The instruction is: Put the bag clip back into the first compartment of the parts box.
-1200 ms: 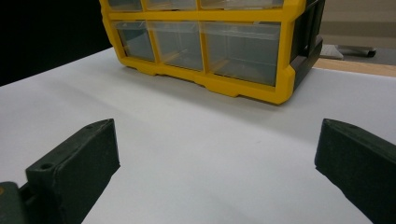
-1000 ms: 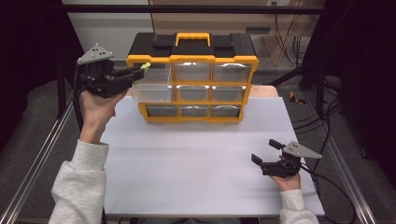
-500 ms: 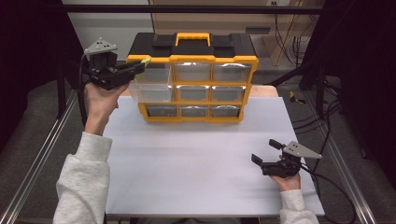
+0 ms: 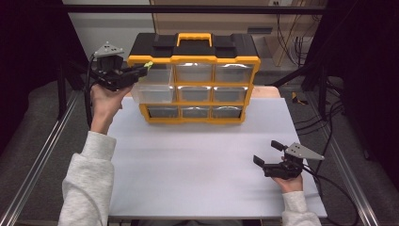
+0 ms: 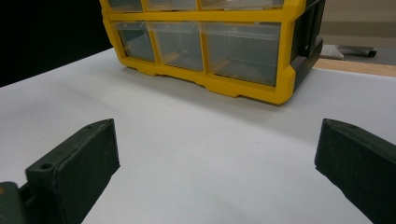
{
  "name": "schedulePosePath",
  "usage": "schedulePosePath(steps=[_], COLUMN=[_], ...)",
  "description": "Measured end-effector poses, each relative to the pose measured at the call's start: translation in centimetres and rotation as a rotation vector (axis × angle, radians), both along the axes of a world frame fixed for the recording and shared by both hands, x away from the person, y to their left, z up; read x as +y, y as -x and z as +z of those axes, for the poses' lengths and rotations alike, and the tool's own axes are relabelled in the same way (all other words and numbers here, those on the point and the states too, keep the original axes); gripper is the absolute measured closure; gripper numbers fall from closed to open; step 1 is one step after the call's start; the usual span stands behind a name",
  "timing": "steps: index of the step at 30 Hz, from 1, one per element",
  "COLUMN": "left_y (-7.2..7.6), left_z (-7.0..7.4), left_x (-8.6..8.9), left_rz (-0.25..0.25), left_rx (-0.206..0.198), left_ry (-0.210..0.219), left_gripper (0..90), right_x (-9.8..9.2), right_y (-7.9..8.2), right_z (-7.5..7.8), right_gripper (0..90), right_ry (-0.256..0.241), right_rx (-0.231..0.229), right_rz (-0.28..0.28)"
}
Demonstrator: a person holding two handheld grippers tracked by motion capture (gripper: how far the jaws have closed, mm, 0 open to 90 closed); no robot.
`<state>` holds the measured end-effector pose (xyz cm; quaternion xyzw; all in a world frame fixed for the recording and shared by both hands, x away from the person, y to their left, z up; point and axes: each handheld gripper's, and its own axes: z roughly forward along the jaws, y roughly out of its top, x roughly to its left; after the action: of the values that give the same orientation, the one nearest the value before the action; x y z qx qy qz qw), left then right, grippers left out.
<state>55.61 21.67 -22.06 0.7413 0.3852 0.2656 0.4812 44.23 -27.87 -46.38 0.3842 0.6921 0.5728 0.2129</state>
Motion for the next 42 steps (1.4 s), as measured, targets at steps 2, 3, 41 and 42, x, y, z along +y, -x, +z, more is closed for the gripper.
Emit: schedulePosePath(steps=[2,3,41,42], left_y=[-0.1,-0.1,2.9,3.5], left_z=[-0.3,-0.4,-0.3,-0.3], left_x=[0.0,0.0,1.7,2.1], left_rz=[0.003,0.003,-0.028,-0.041], left_rx=[0.007,0.008,-0.085,-0.100], left_ry=[-0.007,-0.007,0.077,0.102], left_gripper=[77.5,77.6,49.9,47.5], right_x=[0.0,0.0,0.0,0.0], right_y=[0.0,0.0,0.0,0.0], right_z=[0.0,0.0,0.0,0.0], right_gripper=[0.3,0.3,0.2,0.2], right_ry=[-0.002,-0.002,-0.003,-0.005], right_rx=[0.004,0.005,0.000,-0.001], right_rz=[0.000,0.000,-0.002,-0.003])
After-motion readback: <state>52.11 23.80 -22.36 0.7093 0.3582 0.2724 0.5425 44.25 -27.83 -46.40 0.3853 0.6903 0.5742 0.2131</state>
